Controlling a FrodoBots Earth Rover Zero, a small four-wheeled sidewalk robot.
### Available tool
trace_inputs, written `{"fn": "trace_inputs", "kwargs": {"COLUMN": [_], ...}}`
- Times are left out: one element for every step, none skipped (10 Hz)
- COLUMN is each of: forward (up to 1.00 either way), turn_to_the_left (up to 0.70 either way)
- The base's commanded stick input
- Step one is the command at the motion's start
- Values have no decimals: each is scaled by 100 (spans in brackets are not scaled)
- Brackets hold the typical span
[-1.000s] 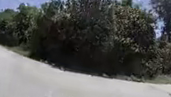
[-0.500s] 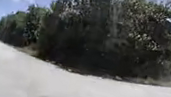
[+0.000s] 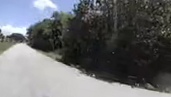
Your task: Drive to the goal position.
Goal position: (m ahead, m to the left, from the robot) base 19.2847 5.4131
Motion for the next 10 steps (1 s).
{"fn": "trace_inputs", "kwargs": {"forward": [50,50,50,50,50,50,50,50,50,50], "turn_to_the_left": [50,50,50,50,28,0,0,0,0,0]}}
